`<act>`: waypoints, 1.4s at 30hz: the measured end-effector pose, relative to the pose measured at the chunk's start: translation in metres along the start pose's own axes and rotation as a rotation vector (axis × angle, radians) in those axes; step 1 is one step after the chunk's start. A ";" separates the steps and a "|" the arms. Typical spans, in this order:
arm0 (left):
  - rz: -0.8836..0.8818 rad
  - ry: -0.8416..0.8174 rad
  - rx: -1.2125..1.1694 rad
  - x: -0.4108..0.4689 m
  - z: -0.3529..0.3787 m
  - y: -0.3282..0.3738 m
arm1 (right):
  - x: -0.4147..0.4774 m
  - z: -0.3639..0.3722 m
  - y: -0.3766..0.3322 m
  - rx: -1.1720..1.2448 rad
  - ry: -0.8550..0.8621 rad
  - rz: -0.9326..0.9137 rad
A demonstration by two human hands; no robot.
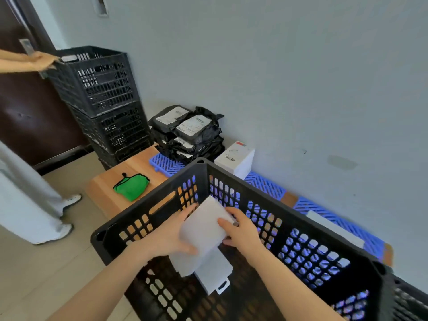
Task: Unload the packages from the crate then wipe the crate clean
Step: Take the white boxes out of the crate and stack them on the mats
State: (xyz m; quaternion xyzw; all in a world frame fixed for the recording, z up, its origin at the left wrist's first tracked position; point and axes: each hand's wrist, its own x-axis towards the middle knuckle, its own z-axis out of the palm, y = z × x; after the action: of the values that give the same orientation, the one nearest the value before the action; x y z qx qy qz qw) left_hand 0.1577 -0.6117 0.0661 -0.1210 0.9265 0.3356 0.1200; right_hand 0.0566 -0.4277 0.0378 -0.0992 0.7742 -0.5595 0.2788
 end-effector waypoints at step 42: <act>0.311 -0.120 0.190 0.221 0.154 0.297 | -0.038 -0.350 0.129 0.262 0.637 0.261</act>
State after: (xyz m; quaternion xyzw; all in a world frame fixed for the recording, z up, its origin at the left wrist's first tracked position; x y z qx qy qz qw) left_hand -0.1191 -0.3215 0.0598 0.0558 0.9527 0.2676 0.1328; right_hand -0.0817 -0.0804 0.0077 0.2161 0.7502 -0.6164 0.1030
